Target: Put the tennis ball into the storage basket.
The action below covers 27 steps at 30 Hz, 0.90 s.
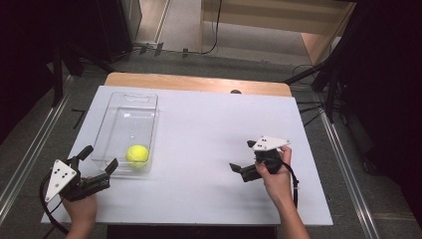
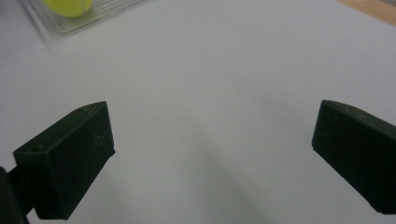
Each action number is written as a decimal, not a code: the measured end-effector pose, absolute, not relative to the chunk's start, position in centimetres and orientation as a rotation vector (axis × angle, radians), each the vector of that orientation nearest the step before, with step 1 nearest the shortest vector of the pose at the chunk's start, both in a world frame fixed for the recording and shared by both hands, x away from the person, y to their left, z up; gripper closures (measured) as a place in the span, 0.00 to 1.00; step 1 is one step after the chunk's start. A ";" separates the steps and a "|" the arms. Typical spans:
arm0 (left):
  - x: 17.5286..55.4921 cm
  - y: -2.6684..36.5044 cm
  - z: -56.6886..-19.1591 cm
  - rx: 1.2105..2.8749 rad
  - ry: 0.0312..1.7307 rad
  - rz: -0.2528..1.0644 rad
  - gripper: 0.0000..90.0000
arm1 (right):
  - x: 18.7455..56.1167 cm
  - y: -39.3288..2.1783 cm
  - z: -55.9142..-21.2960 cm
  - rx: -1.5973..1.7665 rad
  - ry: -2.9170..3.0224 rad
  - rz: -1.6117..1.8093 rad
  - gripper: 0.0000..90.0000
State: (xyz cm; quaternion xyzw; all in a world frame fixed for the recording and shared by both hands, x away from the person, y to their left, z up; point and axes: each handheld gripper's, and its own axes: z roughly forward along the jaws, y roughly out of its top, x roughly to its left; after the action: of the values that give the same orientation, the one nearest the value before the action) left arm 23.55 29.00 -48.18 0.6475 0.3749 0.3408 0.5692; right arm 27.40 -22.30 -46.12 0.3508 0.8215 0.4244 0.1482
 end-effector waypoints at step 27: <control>23.6 29.0 -48.2 1.517 0.879 0.798 0.13 | 23.8 -28.8 -48.2 1.124 2.150 1.317 0.00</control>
State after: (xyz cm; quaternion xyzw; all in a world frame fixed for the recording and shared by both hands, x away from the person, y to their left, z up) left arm 23.58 29.01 -48.19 0.6465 0.3745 0.3400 0.5711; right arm 23.85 -28.82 -48.18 0.3999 0.7647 0.4684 0.1895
